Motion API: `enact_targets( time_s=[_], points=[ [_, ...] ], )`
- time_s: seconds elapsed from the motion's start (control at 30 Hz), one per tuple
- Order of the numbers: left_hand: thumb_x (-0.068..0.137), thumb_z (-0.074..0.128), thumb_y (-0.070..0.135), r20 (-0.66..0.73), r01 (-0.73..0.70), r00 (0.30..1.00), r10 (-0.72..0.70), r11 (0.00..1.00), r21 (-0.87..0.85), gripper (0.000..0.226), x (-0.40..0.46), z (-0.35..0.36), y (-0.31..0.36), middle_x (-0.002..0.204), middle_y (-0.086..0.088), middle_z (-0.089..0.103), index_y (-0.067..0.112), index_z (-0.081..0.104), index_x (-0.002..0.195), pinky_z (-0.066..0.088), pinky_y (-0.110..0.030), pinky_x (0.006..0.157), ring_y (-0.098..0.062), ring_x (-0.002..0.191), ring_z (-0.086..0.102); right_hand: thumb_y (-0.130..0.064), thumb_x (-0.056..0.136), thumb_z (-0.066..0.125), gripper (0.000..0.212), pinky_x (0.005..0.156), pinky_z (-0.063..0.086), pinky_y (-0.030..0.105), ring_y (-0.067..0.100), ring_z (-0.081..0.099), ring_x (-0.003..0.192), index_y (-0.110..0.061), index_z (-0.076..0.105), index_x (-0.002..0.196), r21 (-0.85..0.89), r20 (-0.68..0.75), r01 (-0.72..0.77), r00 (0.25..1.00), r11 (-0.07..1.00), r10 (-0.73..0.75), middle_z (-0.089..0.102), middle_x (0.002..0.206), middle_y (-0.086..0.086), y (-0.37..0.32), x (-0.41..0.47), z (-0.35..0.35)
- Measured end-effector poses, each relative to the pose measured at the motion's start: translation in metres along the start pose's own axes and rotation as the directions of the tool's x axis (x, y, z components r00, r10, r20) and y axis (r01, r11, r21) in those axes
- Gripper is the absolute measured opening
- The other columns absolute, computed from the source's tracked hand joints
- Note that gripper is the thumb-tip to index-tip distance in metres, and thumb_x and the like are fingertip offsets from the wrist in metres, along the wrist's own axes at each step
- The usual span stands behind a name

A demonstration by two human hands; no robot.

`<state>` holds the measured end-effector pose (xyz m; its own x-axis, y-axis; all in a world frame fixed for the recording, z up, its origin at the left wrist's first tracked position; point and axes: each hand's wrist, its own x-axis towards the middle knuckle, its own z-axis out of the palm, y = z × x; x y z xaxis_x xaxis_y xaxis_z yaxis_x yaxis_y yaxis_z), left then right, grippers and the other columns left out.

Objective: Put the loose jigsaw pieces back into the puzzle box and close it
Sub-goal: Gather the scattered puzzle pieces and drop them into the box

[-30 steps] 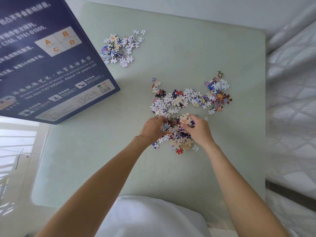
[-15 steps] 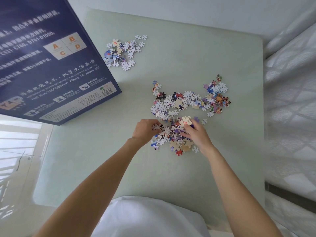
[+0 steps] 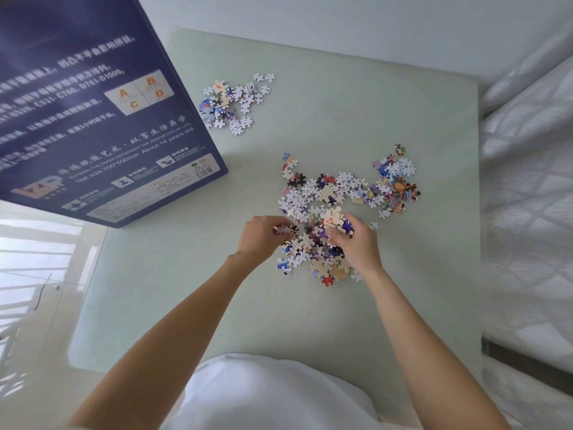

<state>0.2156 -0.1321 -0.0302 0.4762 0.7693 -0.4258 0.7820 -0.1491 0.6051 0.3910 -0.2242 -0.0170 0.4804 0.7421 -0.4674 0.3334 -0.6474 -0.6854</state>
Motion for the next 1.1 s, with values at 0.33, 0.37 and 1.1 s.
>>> enact_targets(
  time_s=[0.33, 0.37, 1.1],
  points=[
    [0.079, 0.073, 0.024, -0.307, -0.318, 0.903, 0.301, 0.948, -0.006, 0.018, -0.07, -0.108, 0.032, 0.088, 0.007, 0.072, 0.02, 0.073, 0.097, 0.048, -0.019, 0.067, -0.006, 0.071, 0.062, -0.031, 0.083, 0.067, 0.046, 0.082, 0.049, 0.017, 0.012, 0.07, 0.08, -0.012, 0.054, 0.123, 0.122, 0.075, 0.181, 0.979, 0.976, -0.191, 0.07, 0.1, -0.003, -0.061, -0.048, -0.036],
    [0.08, 0.073, 0.022, -0.365, -0.344, 0.874, 0.321, 0.939, 0.003, 0.018, -0.081, -0.124, 0.035, 0.089, 0.007, 0.072, 0.019, 0.073, 0.097, 0.047, -0.016, 0.066, -0.005, 0.071, 0.061, -0.026, 0.083, 0.068, 0.035, 0.072, 0.049, 0.013, 0.01, 0.07, 0.072, -0.015, 0.058, 0.115, 0.188, 0.086, 0.209, 0.97, 0.96, -0.228, 0.069, 0.09, -0.009, -0.075, -0.055, -0.042],
    [0.091, 0.053, 0.041, -0.559, -0.029, 0.798, 0.224, 0.942, 0.335, 0.027, -0.108, -0.356, 0.02, 0.111, 0.004, 0.067, 0.028, 0.066, 0.111, 0.044, -0.024, 0.07, -0.016, 0.091, 0.062, -0.021, 0.083, 0.069, 0.023, 0.076, 0.055, 0.021, 0.013, 0.066, 0.086, -0.016, 0.063, 0.105, 0.117, 0.058, 0.856, 0.5, 0.503, -0.864, 0.069, 0.101, 0.003, -0.395, -0.052, -0.025]
  ],
)
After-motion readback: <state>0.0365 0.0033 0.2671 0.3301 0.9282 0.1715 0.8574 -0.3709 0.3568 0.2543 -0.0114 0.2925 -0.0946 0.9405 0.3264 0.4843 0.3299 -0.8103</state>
